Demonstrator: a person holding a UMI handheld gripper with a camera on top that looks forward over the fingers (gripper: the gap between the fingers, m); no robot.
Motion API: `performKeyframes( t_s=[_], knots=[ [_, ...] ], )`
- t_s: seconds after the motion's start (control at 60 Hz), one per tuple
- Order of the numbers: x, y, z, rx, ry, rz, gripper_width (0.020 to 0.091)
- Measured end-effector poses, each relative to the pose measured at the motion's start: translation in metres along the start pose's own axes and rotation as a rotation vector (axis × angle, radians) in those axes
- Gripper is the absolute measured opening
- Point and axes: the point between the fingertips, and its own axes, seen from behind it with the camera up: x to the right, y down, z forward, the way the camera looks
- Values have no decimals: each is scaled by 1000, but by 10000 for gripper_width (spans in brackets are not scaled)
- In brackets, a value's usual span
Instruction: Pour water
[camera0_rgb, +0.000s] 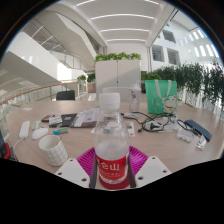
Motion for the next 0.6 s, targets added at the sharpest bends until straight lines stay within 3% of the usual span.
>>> performKeyframes(
  t_s=[0.233,0.467,0.6],
  knots=[
    [0,38,17,-33,-12,-21,469],
    [1,39,14,-24,-23,3,474],
    [3,45,10,-73,-8,5,566]
  ],
)
